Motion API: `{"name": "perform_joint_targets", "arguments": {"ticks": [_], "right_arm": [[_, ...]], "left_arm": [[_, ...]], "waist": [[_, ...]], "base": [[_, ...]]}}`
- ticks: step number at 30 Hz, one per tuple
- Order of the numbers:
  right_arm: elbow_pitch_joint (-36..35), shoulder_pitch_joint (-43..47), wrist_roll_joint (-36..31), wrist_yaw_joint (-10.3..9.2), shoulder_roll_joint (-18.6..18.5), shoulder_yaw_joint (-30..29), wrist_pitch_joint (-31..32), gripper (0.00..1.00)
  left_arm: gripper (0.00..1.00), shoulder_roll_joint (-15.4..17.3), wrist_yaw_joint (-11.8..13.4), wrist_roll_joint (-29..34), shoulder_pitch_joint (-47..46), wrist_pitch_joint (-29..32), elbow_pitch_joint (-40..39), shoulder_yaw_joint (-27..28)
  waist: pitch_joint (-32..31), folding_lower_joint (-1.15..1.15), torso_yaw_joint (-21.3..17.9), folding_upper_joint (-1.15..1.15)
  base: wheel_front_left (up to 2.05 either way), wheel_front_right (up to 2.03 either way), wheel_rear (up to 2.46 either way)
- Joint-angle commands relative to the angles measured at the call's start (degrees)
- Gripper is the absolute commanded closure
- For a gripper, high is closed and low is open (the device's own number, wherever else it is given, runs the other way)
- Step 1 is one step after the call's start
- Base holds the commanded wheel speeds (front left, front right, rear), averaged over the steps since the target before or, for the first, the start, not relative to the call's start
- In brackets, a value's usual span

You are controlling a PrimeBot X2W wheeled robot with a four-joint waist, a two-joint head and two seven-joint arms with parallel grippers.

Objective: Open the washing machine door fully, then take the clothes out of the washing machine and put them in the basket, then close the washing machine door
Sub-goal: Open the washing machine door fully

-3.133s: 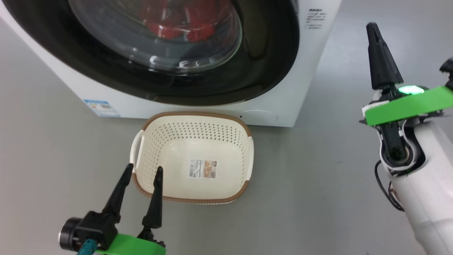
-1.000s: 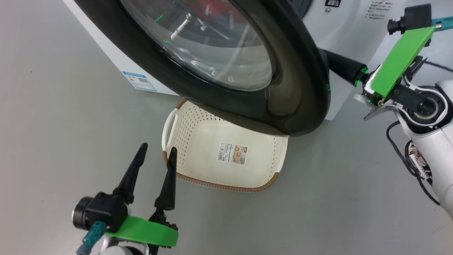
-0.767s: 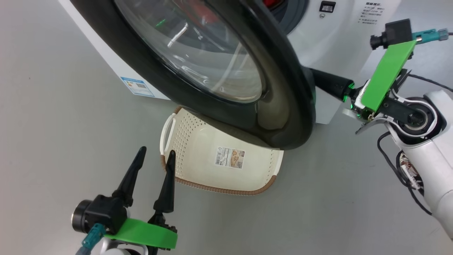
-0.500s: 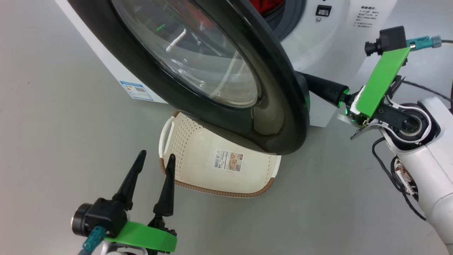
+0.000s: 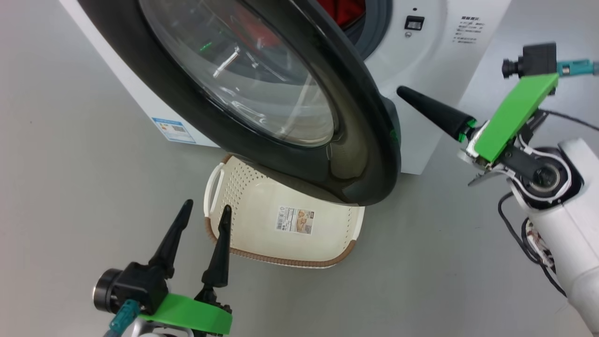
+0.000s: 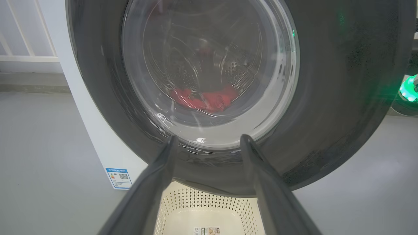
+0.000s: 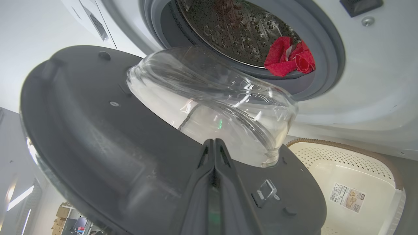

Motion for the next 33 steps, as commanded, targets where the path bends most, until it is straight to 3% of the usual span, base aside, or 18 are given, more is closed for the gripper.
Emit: {"name": "perform_joint_targets", "arguments": {"ticks": [1, 5, 9, 10, 11, 12, 23, 33], "right_arm": [[-1.8, 2.3, -1.4, 0.45, -0.5, 0.4, -1.6, 0.64], [-2.7, 5.1, -3.6, 0.45, -1.8, 1.0, -5.6, 0.55], [-3.2, 7.5, -4.7, 0.45, -2.7, 1.8, -8.4, 0.53], [-3.5, 8.3, -4.9, 0.45, -3.0, 2.3, -9.1, 0.44], [-3.8, 9.2, -5.0, 0.45, -3.3, 2.7, -9.8, 0.12], [-4.1, 10.2, -5.1, 0.45, -3.6, 3.1, -10.4, 0.00], [-4.7, 19.5, -7.6, 0.45, -6.2, 7.7, -21.9, 0.00], [-0.5, 23.8, -13.3, 0.45, -9.5, 13.6, -32.5, 0.00]], "left_arm": [[0.00, 0.6, -0.5, 0.7, 0.7, -0.7, -1.0, 2.1], [0.00, 0.6, -1.1, 1.5, 1.0, -0.7, -0.7, 3.1], [0.00, 0.6, -1.5, 2.0, 1.5, -0.7, -0.5, 3.8], [0.00, 0.6, -1.6, 2.2, 1.6, -0.7, -0.5, 4.0], [0.00, 0.6, -1.7, 2.3, 1.8, -0.7, -0.5, 4.3], [0.00, 0.6, -1.8, 2.4, 2.0, -0.7, -0.4, 4.5], [0.00, 0.6, -2.2, 2.6, 3.6, -0.7, -0.4, 6.7], [0.00, 0.6, -2.8, 3.0, 4.1, -0.7, 0.4, 8.4]], "waist": [[-0.6, 0.00, -0.6, 0.00], [-1.2, 0.00, -1.7, 0.00], [-1.7, 0.00, -2.5, 0.00], [-1.9, 0.00, -2.8, 0.00], [-2.1, 0.00, -3.1, 0.00], [-2.3, 0.00, -3.4, 0.00], [-3.5, 0.00, -6.4, 0.00], [-3.9, 0.00, -7.8, 0.00]], "base": [[0.00, 0.00, 0.00], [0.00, 0.00, 0.00], [0.00, 0.00, 0.00], [0.00, 0.00, 0.00], [0.00, 0.00, 0.00], [0.00, 0.00, 0.00], [0.00, 0.00, 0.00], [0.00, 0.00, 0.00]]}}
